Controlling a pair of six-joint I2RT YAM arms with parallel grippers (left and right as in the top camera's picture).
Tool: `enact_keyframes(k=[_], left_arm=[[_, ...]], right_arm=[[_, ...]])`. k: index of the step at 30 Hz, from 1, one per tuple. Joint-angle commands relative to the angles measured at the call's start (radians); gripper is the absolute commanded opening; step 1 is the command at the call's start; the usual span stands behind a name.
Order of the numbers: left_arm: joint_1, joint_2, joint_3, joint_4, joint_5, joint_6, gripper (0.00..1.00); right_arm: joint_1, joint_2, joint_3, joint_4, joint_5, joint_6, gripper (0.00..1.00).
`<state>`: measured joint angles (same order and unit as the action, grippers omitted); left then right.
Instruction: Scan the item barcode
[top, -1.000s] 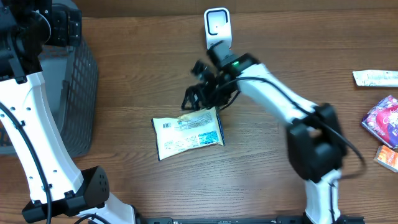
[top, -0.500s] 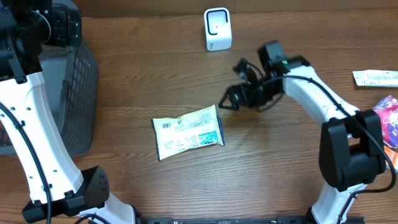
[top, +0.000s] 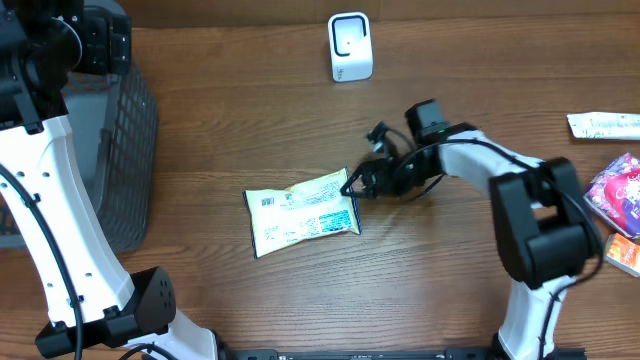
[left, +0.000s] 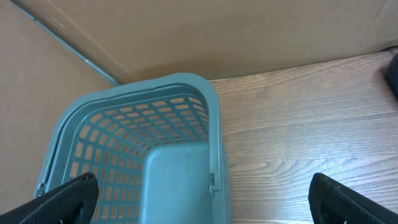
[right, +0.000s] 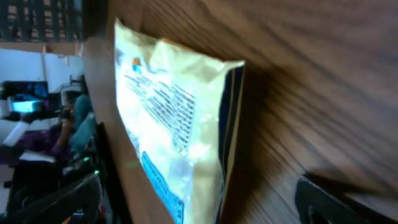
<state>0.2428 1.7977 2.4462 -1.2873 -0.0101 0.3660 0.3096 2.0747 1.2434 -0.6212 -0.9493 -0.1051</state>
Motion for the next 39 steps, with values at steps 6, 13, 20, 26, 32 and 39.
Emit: enact_keyframes(k=[6,13,20,26,32,39], left_arm=[[0.006,0.009,-0.003,0.004,0.011,-0.014,1.00],[0.005,0.009,-0.003,0.004,0.011,-0.014,1.00],[0.006,0.009,-0.003,0.004,0.011,-0.014,1.00],[0.006,0.009,-0.003,0.004,0.011,-0.014,1.00],[0.006,0.009,-0.003,0.004,0.011,-0.014,1.00],[0.005,0.009,-0.003,0.004,0.011,-0.014,1.00]], right_arm=[[0.171,0.145,-0.007,0.141,-0.159,0.201,1.00],[0.342,0.177,-0.007,0.345,-0.124,0.377,0.80],[0.313,0.177,-0.007,0.356,-0.079,0.397,0.04],[0.249,0.169,-0.006,0.396,-0.141,0.354,0.04],[0.157,0.069,-0.006,0.414,-0.354,0.232,0.04],[0.067,-0.169,-0.006,0.373,-0.281,0.114,0.04]])
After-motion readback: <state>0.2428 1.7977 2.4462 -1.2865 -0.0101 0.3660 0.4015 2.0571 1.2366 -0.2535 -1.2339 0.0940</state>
